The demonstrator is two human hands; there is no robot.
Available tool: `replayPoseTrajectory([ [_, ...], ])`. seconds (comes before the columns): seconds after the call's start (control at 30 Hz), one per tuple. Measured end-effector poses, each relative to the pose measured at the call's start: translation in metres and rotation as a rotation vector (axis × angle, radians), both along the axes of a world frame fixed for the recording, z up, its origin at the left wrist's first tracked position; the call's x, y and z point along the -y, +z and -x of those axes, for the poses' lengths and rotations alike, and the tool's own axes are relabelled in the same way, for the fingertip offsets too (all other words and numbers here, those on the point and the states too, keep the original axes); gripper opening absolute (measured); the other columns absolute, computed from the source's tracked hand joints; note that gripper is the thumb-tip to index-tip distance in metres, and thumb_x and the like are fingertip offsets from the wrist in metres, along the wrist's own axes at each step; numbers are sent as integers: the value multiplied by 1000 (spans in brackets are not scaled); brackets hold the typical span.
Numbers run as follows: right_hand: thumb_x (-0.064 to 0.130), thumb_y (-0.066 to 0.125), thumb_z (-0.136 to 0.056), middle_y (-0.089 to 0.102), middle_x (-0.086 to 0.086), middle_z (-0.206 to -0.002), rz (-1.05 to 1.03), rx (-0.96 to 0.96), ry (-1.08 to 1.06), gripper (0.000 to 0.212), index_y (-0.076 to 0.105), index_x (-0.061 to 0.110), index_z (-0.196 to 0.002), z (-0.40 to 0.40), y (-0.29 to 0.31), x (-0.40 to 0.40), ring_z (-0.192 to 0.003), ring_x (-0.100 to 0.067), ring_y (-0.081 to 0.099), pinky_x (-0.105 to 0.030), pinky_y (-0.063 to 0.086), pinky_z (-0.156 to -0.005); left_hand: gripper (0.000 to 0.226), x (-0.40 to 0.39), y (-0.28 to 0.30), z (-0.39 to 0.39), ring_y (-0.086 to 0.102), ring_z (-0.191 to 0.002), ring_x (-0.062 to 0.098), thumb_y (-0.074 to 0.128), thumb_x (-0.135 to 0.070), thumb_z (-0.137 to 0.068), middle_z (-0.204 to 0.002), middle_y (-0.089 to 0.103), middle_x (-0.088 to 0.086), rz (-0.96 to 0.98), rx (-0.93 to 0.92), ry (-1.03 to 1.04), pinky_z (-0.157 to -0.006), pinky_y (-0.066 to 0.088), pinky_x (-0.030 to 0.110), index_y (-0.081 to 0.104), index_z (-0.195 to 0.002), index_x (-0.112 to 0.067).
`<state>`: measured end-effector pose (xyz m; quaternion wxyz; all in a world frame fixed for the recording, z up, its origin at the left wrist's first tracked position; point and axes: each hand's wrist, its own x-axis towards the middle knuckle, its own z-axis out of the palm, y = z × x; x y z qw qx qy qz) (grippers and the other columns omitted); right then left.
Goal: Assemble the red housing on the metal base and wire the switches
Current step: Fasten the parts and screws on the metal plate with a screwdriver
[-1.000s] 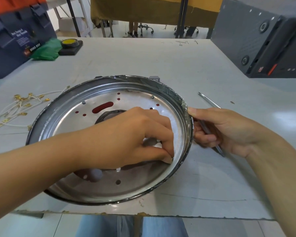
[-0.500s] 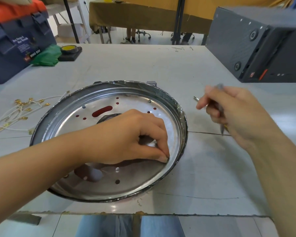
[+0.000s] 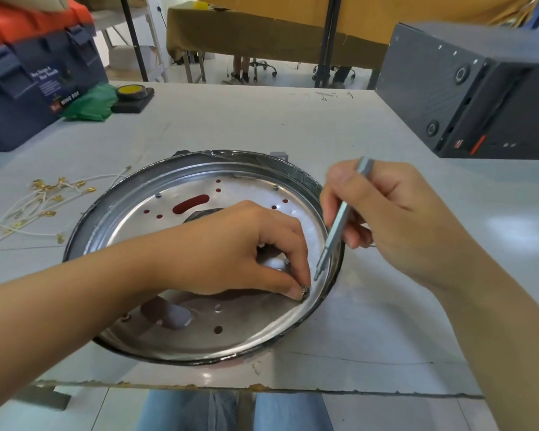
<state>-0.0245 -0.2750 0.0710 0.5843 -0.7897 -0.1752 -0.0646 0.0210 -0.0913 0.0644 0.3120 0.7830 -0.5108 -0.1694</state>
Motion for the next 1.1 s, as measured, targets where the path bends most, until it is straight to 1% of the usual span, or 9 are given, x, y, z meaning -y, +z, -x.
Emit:
replayPoseTrajectory([
  [0.13, 39, 43, -92, 50, 1, -48, 113, 27, 51, 39, 58, 20, -61, 0, 0, -3, -44, -6, 44, -12, 36, -48, 5, 0, 1, 0, 62, -88, 16, 75, -24, -78, -89, 67, -7, -7, -23, 6, -81, 47, 38, 73, -82, -22],
  [0.33, 32, 48, -93, 52, 2, -52, 220, 50, 95, 34, 59, 23, -62, 0, 2, -3, -47, -7, 48, -12, 38, -49, 5, 2, 3, 1, 62, -89, 11, 76, -17, -77, -87, 67, -12, -14, -30, 14, -83, 47, 30, 74, -81, -14],
  [0.5, 41, 46, -88, 56, 2, -56, 322, 39, 122, 31, 60, 19, -70, 2, 8, -2, -50, -13, 51, -24, 42, -49, 8, 2, 4, 2, 63, -89, 14, 76, -18, -78, -87, 69, -10, -19, -22, 23, -82, 47, 35, 74, -83, -13],
  [0.63, 41, 57, -88, 62, 10, -59, 394, -12, 182, 25, 63, 22, -74, 4, 18, 1, -55, -2, 57, -11, 44, -52, 14, 2, 4, 2, 62, -95, 13, 75, -18, -78, -94, 70, -5, -27, -22, 29, -87, 45, 31, 74, -90, -11],
  [0.73, 44, 58, -84, 67, 8, -67, 482, -39, 218, 21, 62, 25, -76, 5, 31, 3, -59, -4, 62, -17, 51, -56, 16, 2, 4, 3, 62, -97, 12, 75, -19, -77, -97, 70, -4, -21, -26, 35, -88, 45, 30, 73, -91, -10],
  [0.8, 49, 60, -76, 69, 10, -68, 569, -37, 235, 20, 61, 29, -75, 5, 41, 3, -60, -4, 64, -22, 53, -59, 15, 2, 4, 3, 62, -94, 14, 76, -20, -77, -96, 69, -2, -23, -11, 38, -86, 45, 35, 73, -89, -11],
  [0.87, 50, 62, -70, 69, 13, -67, 656, -22, 266, 21, 61, 29, -74, 4, 51, 2, -60, -1, 65, -20, 52, -61, 12, 2, 4, 3, 62, -92, 17, 76, -21, -77, -94, 68, 0, -28, 2, 35, -84, 45, 38, 73, -87, -14],
  [0.97, 47, 61, -68, 67, 16, -65, 765, 16, 307, 18, 61, 29, -71, 1, 59, -2, -59, 2, 63, -9, 47, -57, 11, 3, 5, 4, 61, -90, 15, 76, -19, -78, -90, 68, -4, -15, -11, 27, -84, 46, 37, 73, -85, -12],
  [1.1, 49, 55, -68, 63, 25, -76, 942, 51, 370, 18, 61, 33, -72, -2, 67, -8, -70, 5, 58, -7, 41, -62, 12, 3, 6, 5, 62, -90, 15, 76, -18, -78, -90, 69, -3, -8, -6, 25, -84, 46, 37, 73, -86, -10],
])
